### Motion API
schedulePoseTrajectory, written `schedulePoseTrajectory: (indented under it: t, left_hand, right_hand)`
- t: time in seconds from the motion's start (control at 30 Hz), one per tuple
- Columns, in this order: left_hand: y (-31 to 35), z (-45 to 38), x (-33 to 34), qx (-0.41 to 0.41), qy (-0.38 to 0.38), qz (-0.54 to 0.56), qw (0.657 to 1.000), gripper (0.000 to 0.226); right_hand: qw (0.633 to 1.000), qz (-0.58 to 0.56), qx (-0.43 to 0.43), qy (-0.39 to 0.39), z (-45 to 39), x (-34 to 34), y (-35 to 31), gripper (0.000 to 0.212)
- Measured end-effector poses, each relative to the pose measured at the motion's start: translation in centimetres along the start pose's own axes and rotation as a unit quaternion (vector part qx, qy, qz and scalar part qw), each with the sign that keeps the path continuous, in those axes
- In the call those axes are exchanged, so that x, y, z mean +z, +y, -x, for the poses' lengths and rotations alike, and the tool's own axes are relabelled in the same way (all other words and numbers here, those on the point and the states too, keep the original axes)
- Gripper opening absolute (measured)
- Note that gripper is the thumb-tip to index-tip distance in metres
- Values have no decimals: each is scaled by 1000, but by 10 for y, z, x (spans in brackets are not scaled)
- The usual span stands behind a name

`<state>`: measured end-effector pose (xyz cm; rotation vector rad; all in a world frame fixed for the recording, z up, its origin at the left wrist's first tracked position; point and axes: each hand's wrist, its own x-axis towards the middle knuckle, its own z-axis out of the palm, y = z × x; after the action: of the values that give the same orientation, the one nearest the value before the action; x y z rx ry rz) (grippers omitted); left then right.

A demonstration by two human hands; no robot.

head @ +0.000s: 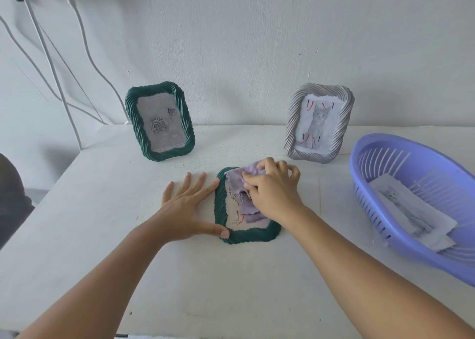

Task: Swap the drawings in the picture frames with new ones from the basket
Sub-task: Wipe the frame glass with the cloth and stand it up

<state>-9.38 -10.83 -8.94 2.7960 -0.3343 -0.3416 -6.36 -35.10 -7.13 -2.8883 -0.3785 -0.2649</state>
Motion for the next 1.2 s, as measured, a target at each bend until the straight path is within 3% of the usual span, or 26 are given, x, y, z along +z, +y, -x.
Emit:
schedulePoseTrajectory:
  t: [0.2, 0.4, 0.6, 0.8, 1.03, 1.2]
  left_hand:
    - [-1, -1, 1, 1, 4, 3, 1000, 115]
    - [0, -1, 1, -1, 3, 6, 1000, 114]
    - [0, 0, 1, -1, 4, 8, 1000, 111]
    - [1, 0, 0, -3, 0, 4, 1000, 115]
    - [0, 0, 1, -1, 3, 11, 1000, 113]
    - [1, -1, 1, -7, 1, 6, 1000, 128]
  right_hand:
    - [996, -15, -83, -16, 20, -4, 22, 28]
    - [1000, -6, -16, -8, -3, -3, 2, 28]
    - [994, -23, -102, -40, 11, -6, 18, 30]
    - [999, -3, -45, -21, -8, -6, 9, 27]
    - [988, -30, -121, -88, 2, -12, 31, 29]
    - [997, -5, -69, -41, -13, -6, 14, 28]
